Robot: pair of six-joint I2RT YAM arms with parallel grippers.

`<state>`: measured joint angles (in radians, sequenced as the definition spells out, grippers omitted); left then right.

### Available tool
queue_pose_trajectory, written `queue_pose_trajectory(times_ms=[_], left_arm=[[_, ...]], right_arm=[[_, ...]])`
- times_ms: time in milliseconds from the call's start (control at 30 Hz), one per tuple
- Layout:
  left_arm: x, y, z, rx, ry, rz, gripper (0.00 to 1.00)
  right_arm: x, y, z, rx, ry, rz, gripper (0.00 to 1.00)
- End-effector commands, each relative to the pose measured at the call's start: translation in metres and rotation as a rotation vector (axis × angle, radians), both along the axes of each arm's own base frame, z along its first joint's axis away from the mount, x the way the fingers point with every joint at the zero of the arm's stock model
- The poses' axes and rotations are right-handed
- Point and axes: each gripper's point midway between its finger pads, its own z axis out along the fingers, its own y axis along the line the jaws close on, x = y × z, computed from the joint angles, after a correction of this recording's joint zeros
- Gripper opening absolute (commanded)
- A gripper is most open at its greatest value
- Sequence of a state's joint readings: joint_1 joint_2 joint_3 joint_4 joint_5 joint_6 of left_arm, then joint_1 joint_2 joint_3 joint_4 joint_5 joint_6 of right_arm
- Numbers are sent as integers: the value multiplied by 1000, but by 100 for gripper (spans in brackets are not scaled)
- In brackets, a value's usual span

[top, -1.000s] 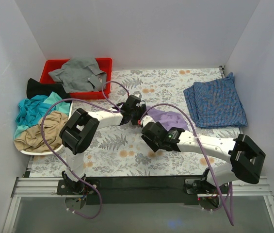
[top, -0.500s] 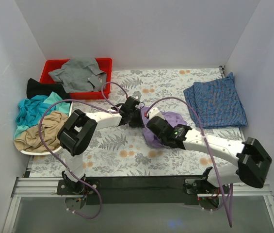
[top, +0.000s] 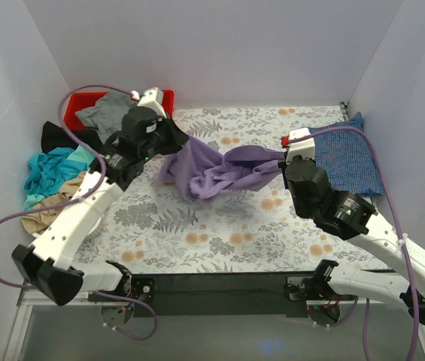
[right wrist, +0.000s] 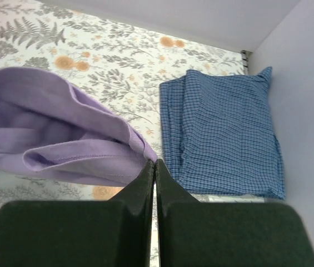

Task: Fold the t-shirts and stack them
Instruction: Flatten the tshirt out

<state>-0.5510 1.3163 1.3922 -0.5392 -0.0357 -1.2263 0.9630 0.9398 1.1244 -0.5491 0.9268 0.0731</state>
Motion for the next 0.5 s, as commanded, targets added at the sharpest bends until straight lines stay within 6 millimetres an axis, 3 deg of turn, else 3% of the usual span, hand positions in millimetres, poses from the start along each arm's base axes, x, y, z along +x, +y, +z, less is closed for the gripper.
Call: queue_pose_trajectory(times_ms=[0,200,367,467], left_arm=[[-24,40,16,77,-5,82,0],[-48,79,22,93,-21,207,0],[-53,101,27,145,-14,294,1],[-48,104,8,222,32,298,4]], right_arm=[[-4,-35,26,-9,-76,-133,1],[-15,-63,39,12,-130,-210,1],[-22,-81,43,21,-159,-258,1],[-22,-79,35,12,-144,-249,1]])
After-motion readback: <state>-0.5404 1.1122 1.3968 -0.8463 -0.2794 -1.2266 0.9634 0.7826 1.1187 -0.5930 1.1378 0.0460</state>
